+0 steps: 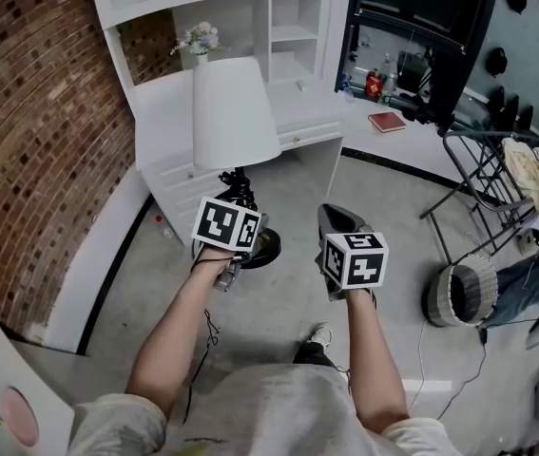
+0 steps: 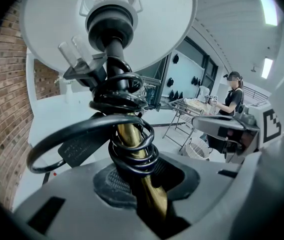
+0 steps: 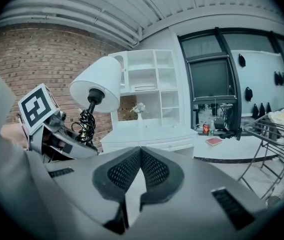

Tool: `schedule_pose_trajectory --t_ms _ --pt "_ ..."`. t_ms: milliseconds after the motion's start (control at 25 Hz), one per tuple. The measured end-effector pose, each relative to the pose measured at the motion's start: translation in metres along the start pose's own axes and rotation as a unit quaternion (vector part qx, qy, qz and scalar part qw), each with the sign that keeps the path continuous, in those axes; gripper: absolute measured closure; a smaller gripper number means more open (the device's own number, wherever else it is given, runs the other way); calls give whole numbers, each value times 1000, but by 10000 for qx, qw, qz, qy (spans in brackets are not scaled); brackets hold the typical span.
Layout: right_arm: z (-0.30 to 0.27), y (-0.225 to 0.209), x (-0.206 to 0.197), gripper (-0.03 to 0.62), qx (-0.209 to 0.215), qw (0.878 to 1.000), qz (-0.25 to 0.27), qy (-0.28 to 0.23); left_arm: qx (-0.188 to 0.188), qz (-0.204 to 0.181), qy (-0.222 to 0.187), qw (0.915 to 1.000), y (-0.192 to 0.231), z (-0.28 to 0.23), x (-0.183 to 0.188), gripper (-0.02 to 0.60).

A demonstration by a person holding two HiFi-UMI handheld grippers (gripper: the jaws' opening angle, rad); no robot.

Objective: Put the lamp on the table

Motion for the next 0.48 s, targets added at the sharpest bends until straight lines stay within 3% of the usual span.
schedule_pose_trajectory --t_ms 480 --pt "-42 -77 21 589 228 9996 24 142 99 143 68 9998 -10 -66 55 476"
Point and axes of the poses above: the fingertips, and each gripper's own axes: z backward along the fingers, y to its left, x out of its top, the point moved 10 cm from there along z, backward along the fingers, and after that the axes turned 6 degrees about x, right-handed, at the moved point
